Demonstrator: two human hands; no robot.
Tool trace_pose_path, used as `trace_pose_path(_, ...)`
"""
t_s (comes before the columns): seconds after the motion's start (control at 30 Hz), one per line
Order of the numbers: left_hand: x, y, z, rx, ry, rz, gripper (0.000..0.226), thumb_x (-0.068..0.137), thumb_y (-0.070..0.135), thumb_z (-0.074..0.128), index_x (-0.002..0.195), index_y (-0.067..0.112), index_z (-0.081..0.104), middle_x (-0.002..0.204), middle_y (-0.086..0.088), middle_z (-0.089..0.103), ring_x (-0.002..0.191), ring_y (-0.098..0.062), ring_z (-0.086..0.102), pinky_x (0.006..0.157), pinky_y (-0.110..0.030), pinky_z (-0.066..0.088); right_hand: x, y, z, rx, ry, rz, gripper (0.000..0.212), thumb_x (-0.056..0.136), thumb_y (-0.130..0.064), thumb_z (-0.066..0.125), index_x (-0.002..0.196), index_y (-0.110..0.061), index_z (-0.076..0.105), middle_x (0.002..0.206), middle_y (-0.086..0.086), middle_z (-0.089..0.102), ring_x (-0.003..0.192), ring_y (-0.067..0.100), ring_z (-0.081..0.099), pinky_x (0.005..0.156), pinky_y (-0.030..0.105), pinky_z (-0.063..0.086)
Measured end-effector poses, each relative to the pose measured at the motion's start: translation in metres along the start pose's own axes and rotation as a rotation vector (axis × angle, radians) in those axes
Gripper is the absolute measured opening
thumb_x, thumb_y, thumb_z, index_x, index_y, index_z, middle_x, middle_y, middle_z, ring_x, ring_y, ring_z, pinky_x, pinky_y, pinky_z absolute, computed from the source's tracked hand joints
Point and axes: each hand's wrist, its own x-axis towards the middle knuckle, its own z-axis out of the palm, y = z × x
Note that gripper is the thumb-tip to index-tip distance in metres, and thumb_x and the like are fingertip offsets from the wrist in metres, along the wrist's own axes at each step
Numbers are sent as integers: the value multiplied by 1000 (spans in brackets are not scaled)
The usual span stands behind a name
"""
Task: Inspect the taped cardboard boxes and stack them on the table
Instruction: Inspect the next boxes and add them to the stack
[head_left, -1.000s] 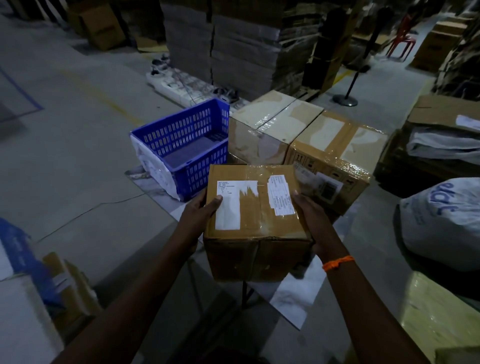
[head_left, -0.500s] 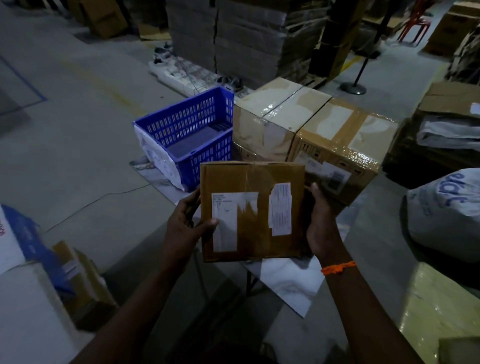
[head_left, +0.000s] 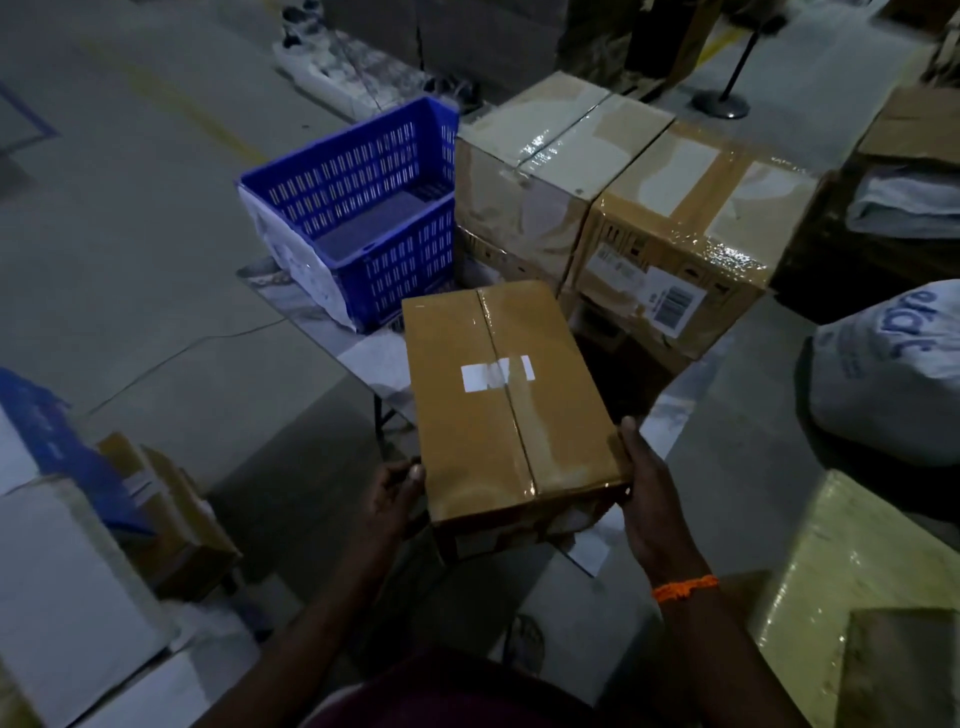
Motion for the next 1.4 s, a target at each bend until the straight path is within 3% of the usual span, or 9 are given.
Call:
trace_pose_path(0.13,-1,-10,-4,53,32,-34,41,90,40,62,116,9,60,117,-1,67,111,-20,64,90,-47,57,-10,21,-6,-23,-10,47,49,103,-52,54,130,-15,68,122,9,75,113,28,72,95,47,58)
trace_pose_path(0.33,19,-2,-16,107,58,-26,37,89,44,65,112,15,64,116,-2,69,105,-19,69,81,-36,59,-4,22,-3,-81,70,33,40,91,-42,70,114,-10,74,111,8,78,106,26,73,90,44,61)
trace_pose_path(0.53,63,41,-7,147,-19,25,44,101,32,59,144,25,51,138,2,56,119,-15,58,86,-30,52,35,-9,10,-151,48,14,23,100,-30,67,114,-14,73,104,7,77,96,22,72,72,33,55)
trace_pose_path(0.67,89,66,-3,137,-15,-62,52,100,29,61,150,32,45,138,3,57,107,-9,59,77,-33,50,60,-32,33,-264,-71,47,32,101,-34,65,129,-19,66,111,3,72,97,20,70,69,30,54)
trace_pose_path(0.83,88,83,5,105,-48,-133,49,102,17,56,145,40,50,119,7,61,101,-11,57,86,-39,48,80,-36,54,-355,-84,2,42,99,-40,65,137,-21,62,111,2,72,101,23,70,86,41,59)
trace_pose_path(0.93,81,86,1,89,-35,-89,51,100,9,56,143,38,54,125,7,62,104,-11,59,81,-38,52,80,-34,62,-412,-45,-79,46,97,-48,65,137,-26,64,116,1,73,106,24,71,95,49,59)
trace_pose_path(1.17,62,95,-9,-28,0,99,59,94,-1,62,141,34,59,127,15,68,111,-15,66,91,-40,58,50,-56,75,-286,14,-285,34,101,-50,59,129,-31,63,118,-4,72,108,17,69,91,40,57)
trace_pose_path(1.27,56,103,-9,-107,11,138,67,86,-15,59,136,29,64,122,18,71,114,-9,66,84,-32,57,41,-67,75,-181,52,-302,25,103,-57,51,116,-40,64,116,-7,67,112,18,63,94,40,50)
trace_pose_path(1.4,51,108,-1,-277,23,144,50,90,-11,46,121,21,70,120,7,73,116,-12,64,78,-32,55,33,-72,64,-42,79,-283,65,91,-80,42,130,-33,63,125,-4,71,119,19,65,105,50,48)
